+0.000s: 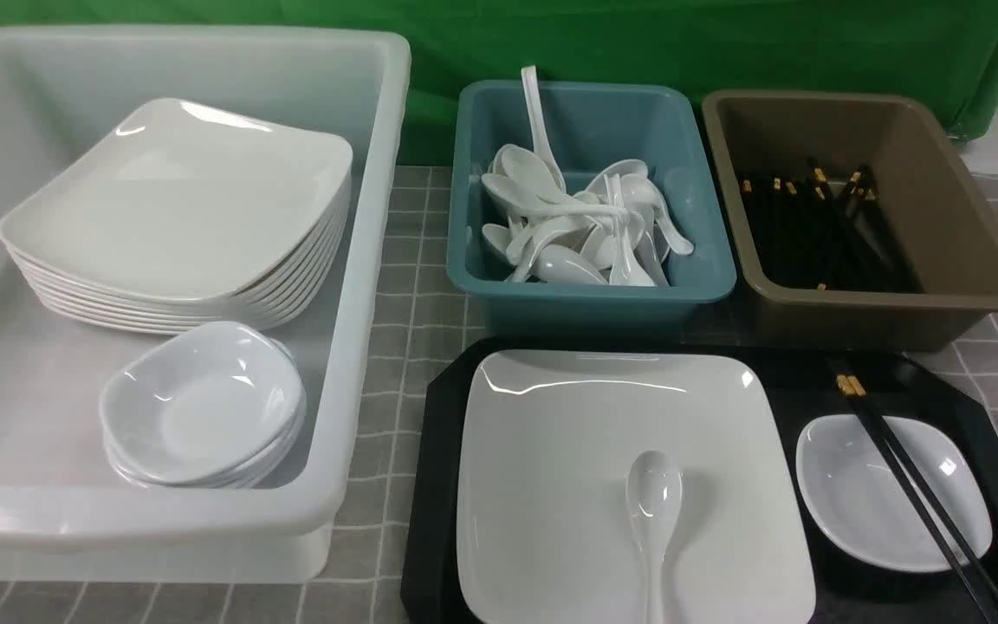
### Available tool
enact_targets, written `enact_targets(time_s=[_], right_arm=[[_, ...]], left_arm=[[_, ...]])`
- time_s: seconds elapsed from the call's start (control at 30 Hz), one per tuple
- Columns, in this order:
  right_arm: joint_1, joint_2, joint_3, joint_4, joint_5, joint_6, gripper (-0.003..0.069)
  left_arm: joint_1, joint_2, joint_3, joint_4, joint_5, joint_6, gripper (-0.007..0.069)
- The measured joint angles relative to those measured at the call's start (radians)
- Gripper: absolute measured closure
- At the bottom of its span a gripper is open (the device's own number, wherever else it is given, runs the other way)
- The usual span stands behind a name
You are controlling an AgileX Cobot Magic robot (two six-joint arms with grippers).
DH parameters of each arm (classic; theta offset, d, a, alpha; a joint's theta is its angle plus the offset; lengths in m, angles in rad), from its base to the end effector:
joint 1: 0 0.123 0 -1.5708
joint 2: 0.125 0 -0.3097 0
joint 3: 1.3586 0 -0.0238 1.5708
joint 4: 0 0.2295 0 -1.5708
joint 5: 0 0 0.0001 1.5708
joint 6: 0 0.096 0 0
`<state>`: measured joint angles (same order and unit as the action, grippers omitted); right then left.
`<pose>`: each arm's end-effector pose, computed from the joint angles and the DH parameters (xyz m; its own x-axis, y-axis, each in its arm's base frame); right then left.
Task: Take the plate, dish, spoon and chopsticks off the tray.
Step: Use the right arm to grab a pair of chopsticks from the plate
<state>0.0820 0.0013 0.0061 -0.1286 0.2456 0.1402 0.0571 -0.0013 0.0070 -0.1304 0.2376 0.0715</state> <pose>0.0145 -0.0018 0.1883 -0.1633 0.0020 -0.9866 -0.0487 0.9988 0.0101 0.0144 -0.0021 0.1888 -0.1516 -0.0640 -0.9864 -0.0353 0.9976 -0.0593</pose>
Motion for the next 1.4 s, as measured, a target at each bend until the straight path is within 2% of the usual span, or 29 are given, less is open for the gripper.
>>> enact_targets(time_s=[0.87, 0.97, 1.07, 1.13, 1.4], right_arm=[[0.000, 0.000, 0.000, 0.000, 0.000, 0.000, 0.0420], [0.000, 0.000, 0.000, 0.000, 0.000, 0.000, 0.0420], [0.000, 0.000, 0.000, 0.000, 0.000, 0.001, 0.0420], [0.000, 0.000, 0.000, 0.000, 0.000, 0.001, 0.0420], [0.000, 0.000, 0.000, 0.000, 0.000, 0.001, 0.0420]], left_arm=[[0.000, 0.000, 0.000, 0.001, -0.002, 0.004, 0.0613], [0.000, 0.000, 0.000, -0.061, -0.070, -0.036, 0.0613], [0.000, 0.000, 0.000, -0.248, -0.183, -0.170, 0.0613], [0.000, 0.000, 0.000, -0.311, -0.244, -0.227, 0.0613], [0.000, 0.000, 0.000, -0.359, -0.502, -0.305, 0.0613]])
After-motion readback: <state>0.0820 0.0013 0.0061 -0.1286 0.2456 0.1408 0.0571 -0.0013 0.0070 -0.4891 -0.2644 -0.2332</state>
